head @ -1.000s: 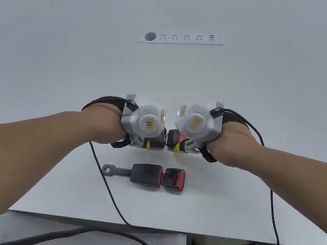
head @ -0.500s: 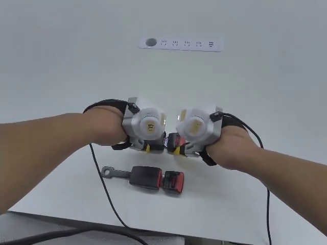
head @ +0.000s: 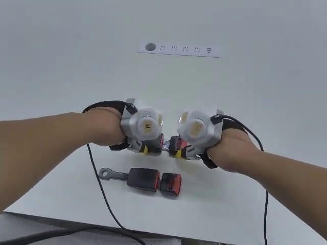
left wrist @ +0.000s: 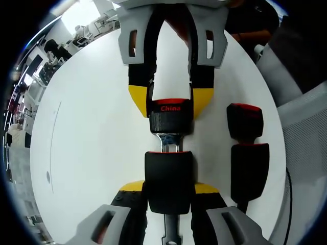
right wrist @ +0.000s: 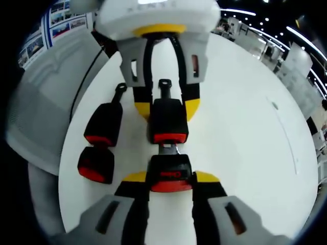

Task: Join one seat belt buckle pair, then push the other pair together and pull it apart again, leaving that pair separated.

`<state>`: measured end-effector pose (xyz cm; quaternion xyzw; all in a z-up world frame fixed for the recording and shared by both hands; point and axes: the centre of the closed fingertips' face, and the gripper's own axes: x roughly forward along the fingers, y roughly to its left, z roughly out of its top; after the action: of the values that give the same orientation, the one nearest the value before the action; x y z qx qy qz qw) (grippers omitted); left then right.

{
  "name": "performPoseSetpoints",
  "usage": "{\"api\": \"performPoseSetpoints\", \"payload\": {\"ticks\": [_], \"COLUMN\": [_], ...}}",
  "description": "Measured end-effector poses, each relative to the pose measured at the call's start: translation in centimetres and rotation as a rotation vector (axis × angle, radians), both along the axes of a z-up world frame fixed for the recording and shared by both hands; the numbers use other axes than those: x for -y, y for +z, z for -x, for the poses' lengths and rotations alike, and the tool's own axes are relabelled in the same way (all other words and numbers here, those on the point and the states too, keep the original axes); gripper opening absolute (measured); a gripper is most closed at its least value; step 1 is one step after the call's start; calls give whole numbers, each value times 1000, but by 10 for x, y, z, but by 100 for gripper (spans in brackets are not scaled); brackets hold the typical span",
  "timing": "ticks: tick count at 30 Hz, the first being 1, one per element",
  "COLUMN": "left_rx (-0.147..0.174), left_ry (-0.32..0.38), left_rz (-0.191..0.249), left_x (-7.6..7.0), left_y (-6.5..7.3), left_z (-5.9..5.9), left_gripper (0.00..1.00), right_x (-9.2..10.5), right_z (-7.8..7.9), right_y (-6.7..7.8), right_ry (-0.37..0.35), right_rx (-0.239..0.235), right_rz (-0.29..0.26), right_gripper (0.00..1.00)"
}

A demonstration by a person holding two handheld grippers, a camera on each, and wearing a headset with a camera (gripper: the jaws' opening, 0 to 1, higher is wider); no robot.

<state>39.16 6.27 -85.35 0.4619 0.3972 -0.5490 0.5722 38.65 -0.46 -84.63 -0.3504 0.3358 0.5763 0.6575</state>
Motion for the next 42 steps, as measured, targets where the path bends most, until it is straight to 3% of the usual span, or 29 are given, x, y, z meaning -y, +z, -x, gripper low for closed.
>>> {"api": "performPoseSetpoints", "payload": {"ticks": [7,17,42], "left_rx": [-3,3,23], "left_ry": [-20,-64,-64], "left_rz": [-12,-53,-71], "left_x": [1,4,3], "left_y": [0,0,1], "left_z": [0,2,4], "left_gripper": [33,33,33], "right_x": [3,23,117], "right_z": [0,7,18], "right_y": [1,1,0], "right_ry": [0,-49,-127], "right_rx": [25,16,10], "right_rz": [5,-18,33], "right_gripper": [31,32,32]}}
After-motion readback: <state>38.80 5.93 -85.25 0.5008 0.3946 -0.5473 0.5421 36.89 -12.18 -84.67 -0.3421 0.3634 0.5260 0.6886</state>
